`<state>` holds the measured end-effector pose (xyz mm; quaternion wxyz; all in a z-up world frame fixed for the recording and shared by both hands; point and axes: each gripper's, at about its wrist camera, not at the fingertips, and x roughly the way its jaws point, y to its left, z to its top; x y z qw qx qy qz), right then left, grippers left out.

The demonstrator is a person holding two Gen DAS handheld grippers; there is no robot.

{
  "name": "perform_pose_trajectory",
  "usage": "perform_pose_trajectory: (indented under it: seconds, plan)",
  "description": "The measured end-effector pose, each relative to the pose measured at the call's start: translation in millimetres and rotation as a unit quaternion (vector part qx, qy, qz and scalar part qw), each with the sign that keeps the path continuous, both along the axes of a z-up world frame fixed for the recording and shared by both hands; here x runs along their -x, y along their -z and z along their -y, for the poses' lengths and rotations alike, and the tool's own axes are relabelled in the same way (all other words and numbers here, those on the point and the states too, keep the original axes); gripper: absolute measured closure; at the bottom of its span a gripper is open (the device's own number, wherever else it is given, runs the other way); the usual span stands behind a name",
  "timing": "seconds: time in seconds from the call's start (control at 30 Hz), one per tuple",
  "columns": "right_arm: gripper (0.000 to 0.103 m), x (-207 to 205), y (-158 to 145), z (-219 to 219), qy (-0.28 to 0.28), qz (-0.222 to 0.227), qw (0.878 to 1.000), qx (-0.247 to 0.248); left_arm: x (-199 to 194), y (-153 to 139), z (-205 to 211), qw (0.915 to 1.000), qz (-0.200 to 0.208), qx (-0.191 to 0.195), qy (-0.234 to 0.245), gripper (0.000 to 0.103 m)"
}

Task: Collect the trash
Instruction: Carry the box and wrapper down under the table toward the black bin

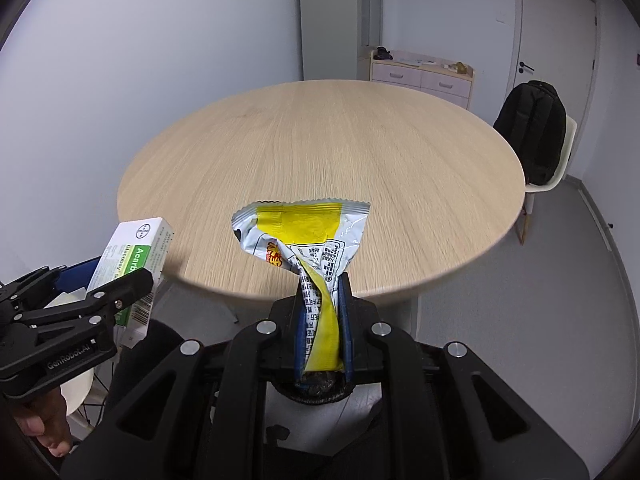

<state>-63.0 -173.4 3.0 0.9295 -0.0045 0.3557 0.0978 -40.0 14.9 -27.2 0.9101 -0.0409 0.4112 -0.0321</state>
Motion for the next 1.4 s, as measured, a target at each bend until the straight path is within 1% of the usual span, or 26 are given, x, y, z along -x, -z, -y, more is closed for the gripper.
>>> perform_pose_trajectory:
  seconds: [0.17, 0.3, 0.5, 0.67, 0.77, 0.9, 1.07, 1.4]
  plan:
    - [0.09, 23, 18, 7, 0.002, -0.009, 1.0, -0.011, 19, 23, 4, 0.9999, -0.013, -0.002, 0.004, 0.039]
    - [0.09, 40, 39, 13, 0.006, -0.022, 1.0, -0.016, 29, 37, 7, 0.9998, -0.019, -0.009, 0.007, 0.039]
    - [0.09, 47, 67, 13, 0.008, -0.039, 0.999, -0.008, 38, 58, 8, 0.9993, -0.034, -0.013, 0.009, 0.039]
    - [0.09, 45, 90, 10, 0.006, -0.057, 0.998, 0.0, 33, 78, 3, 0.9985, -0.053, -0.012, 0.006, 0.039]
    - [0.09, 42, 101, 7, 0.008, -0.061, 0.998, 0.003, 26, 89, 6, 0.9978, -0.065, -0.006, 0.011, 0.039]
    - [0.09, 35, 117, 6, 0.016, -0.071, 0.997, 0.005, 14, 107, 10, 0.9967, -0.078, -0.013, 0.014, 0.039]
    - [0.09, 14, 142, 3, 0.02, -0.095, 0.995, 0.006, -1, 127, 14, 0.9954, -0.093, -0.02, 0.011, 0.039]
    - [0.09, -38, 189, -5, 0.023, -0.142, 0.99, 0.008, -49, 165, 5, 0.992, -0.126, -0.011, 0.003, 0.039]
